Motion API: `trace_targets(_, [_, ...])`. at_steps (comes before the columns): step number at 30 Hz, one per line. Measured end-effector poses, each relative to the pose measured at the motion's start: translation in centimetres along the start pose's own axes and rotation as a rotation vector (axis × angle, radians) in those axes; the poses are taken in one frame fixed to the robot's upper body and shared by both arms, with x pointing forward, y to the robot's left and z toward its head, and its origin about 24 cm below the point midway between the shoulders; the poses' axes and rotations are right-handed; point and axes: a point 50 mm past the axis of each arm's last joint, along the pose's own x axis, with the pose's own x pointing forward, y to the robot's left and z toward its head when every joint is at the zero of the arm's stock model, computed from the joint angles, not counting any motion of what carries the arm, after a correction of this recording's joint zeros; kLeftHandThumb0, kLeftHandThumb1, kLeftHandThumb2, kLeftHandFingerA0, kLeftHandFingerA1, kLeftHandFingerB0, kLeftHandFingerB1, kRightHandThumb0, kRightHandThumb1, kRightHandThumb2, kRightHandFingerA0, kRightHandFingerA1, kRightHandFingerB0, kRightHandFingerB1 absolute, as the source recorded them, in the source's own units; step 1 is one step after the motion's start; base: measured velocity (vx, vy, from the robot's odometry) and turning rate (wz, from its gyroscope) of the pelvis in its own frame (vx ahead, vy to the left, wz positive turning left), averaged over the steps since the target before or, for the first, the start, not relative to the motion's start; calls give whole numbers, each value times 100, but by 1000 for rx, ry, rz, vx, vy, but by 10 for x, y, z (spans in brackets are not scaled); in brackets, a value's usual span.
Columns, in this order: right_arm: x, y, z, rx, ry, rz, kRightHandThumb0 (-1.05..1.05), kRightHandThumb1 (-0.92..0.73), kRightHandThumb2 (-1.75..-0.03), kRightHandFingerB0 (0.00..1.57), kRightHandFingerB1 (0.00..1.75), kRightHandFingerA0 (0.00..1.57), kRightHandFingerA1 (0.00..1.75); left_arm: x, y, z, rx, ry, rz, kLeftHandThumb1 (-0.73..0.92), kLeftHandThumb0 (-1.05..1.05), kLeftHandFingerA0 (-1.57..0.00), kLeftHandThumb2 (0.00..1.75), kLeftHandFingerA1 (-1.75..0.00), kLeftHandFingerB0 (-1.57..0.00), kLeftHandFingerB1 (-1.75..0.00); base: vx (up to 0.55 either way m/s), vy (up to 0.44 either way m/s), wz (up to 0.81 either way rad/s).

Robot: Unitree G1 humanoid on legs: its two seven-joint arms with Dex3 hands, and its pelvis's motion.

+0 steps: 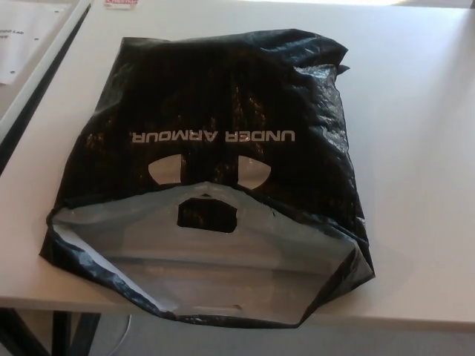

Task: A plastic bag is kept infront of the robot in the middle of the desk and the robot uses both its hands to grab it from the top and lifts it up and then releases it.

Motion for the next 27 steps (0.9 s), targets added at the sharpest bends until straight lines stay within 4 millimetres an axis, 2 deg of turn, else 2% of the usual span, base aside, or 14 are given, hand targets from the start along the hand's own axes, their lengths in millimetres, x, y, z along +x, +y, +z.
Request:
trace_targets(2, [-1,1,5,-10,-41,-7,-60,-41,-72,9,36,37,48,-4,2,2,2,-33,11,34,-2,-37,82,-58,-11,-47,0,0,0])
trace_targets(5, [-3,2,13,-30,-114,-27,-61,-40,-72,9,36,33,47,-12,6,8,8,-100,37,33,1,-38,82,-58,-13,-48,0,0,0])
trace_targets(6, [-3,2,15,-34,-130,-32,-54,-47,-55,13,26,36,37,-13,6,9,9,-114,41,33,1,-37,82,-57,-12,-47,0,0,0])
trace_targets(11, [-7,4,25,-61,-219,-65,-63,-41,-72,8,36,26,44,-22,12,17,13,-203,76,34,-2,-34,82,-57,-10,-47,0,0,0])
trace_targets(12, [-9,4,28,-68,-244,-76,-57,-49,-56,13,27,41,38,-24,14,20,13,-230,89,32,-1,-33,81,-56,-11,-47,0,0,0])
trace_targets(13, [-10,4,30,-73,-264,-85,-66,-43,-76,8,34,37,49,-25,16,23,13,-254,99,34,0,-32,82,-56,-10,-47,0,0,0])
trace_targets(15, [-12,3,34,-80,-303,-109,-65,-43,-78,7,28,46,61,-28,19,28,10,-301,119,33,0,-29,81,-55,-9,-46,0,0,0])
trace_targets(17, [-14,1,39,-88,-341,-136,-66,-44,-77,6,24,54,70,-30,23,34,11,-347,139,46,-7,-35,56,-36,-20,-30,0,0,0])
trace_targets(20, [-18,-8,48,-99,-410,-194,-65,-44,-78,5,22,43,59,-34,34,46,20,-434,188,49,-6,-40,55,-35,-19,-28,0,0,0])
trace_targets(21, [-19,-11,51,-101,-427,-209,-67,-44,-80,4,19,31,49,-35,36,50,23,-455,201,35,-4,-29,82,-54,-6,-46,0,0,0])
trace_targets(22, [-20,-15,55,-106,-454,-233,-65,-42,-78,3,20,22,44,-36,41,55,29,-490,221,49,-5,-39,55,-35,-19,-28,0,0,0])
trace_targets(24, [-24,-27,65,-114,-524,-296,-62,-53,-56,5,25,29,32,-42,52,68,48,-572,268,49,-6,-39,55,-35,-19,-28,0,0,0])
trace_targets(26, [-29,-41,76,-126,-601,-366,-64,-54,-56,2,23,25,32,-48,66,84,77,-666,320,48,-7,-40,54,-36,-20,-29,0,0,0])
trace_targets(27, [-31,-47,81,-131,-635,-396,-69,-44,-80,2,13,17,45,-51,72,91,89,-705,342,48,-9,-40,54,-36,-22,-29,0,0,0])
